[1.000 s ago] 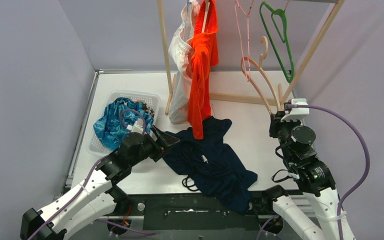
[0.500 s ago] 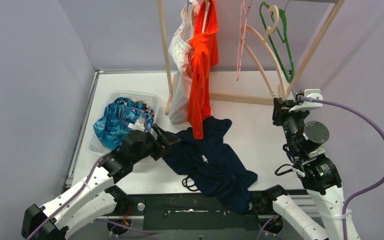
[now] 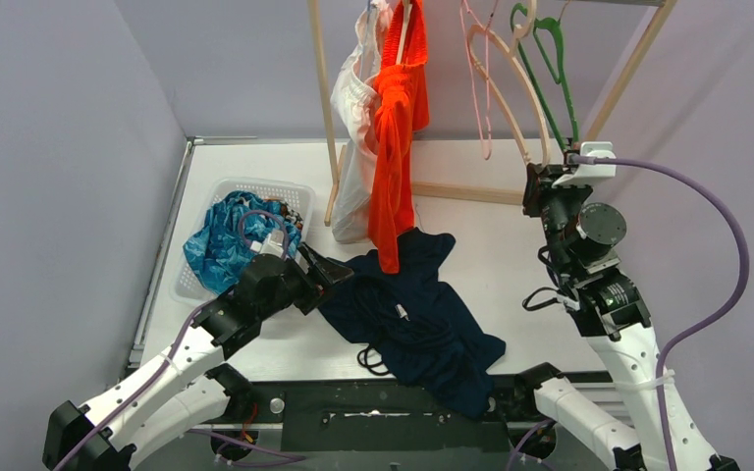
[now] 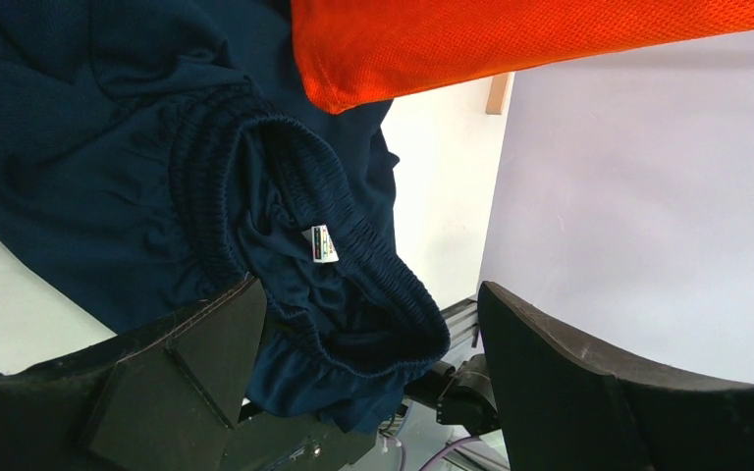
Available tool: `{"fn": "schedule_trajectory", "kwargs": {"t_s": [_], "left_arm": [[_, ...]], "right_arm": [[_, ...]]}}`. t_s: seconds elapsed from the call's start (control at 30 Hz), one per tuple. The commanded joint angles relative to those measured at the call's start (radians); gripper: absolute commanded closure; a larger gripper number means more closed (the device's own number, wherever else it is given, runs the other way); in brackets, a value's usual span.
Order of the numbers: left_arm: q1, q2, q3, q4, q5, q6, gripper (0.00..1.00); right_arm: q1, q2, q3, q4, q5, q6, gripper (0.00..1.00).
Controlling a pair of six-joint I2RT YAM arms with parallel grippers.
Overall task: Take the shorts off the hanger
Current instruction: Place the hanger on the clothes rod.
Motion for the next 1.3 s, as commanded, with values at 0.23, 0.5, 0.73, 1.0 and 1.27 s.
{"fn": "schedule_trajectory", "kwargs": {"t_s": [0.23, 0.5, 0.73, 1.0, 1.27], "left_arm": [[0.031, 0.017, 0.031, 0.068, 0.054, 0.022, 0.20], [0.078, 0.012, 0.020, 0.072, 0.101, 0.028, 0.20], [0.109, 0.001, 0.010, 0.074, 0.134, 0.035, 0.20], [0.116, 0.014, 0.017, 0.091, 0.158, 0.044, 0.20], [0.116, 0.029, 0.007, 0.118, 0.182, 0.043, 0.20]], "right_arm": [[-0.006, 0.091, 0.147, 0.158, 0.048, -0.029, 1.00], [-0.008, 0.244, 0.294, -0.015, 0.083, 0.016, 1.00], [-0.013, 0.265, 0.283, -0.090, 0.106, 0.050, 1.00], [-0.024, 0.263, 0.298, -0.124, 0.104, 0.069, 0.84], [-0.027, 0.253, 0.347, -0.215, 0.083, 0.085, 0.50]]}}
